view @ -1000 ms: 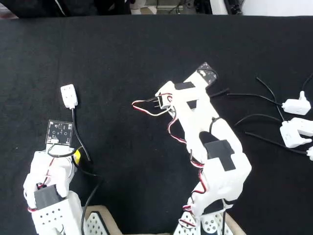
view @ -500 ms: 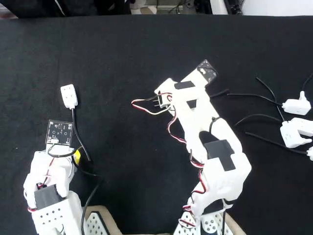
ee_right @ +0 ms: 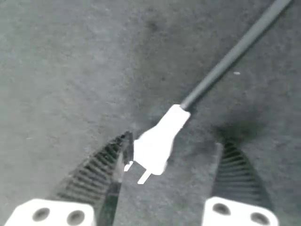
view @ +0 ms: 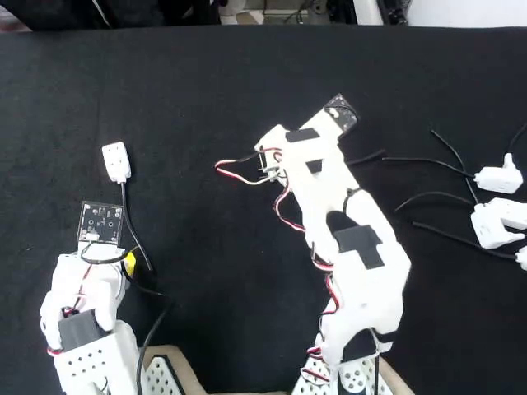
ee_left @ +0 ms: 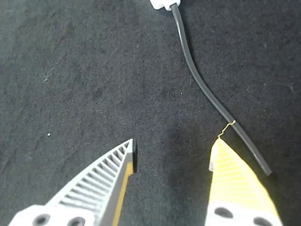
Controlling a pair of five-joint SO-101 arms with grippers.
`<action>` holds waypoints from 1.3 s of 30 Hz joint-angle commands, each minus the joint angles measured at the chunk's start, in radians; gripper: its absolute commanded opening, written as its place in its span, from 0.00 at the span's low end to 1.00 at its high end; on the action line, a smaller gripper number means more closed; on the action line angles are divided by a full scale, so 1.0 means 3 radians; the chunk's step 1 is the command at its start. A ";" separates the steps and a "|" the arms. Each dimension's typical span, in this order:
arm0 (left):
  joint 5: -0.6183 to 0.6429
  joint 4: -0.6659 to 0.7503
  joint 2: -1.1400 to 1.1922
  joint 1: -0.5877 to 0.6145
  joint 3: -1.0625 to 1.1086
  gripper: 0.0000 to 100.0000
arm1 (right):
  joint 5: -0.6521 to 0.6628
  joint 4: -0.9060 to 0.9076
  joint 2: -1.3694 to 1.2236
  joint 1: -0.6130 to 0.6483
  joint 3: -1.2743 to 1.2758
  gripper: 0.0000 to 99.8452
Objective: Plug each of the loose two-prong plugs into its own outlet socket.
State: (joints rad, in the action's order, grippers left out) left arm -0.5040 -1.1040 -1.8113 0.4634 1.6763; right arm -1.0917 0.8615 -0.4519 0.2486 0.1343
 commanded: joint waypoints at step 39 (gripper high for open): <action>-0.0031 -0.0005 -0.0031 0.0003 0.0043 0.26 | 0.6153 0.2588 0.0790 -0.0931 -0.0560 0.04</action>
State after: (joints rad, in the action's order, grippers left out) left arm -0.5040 -1.1040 -1.8113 0.4634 1.6763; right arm 0.7020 1.6303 -0.1788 -0.0813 0.0038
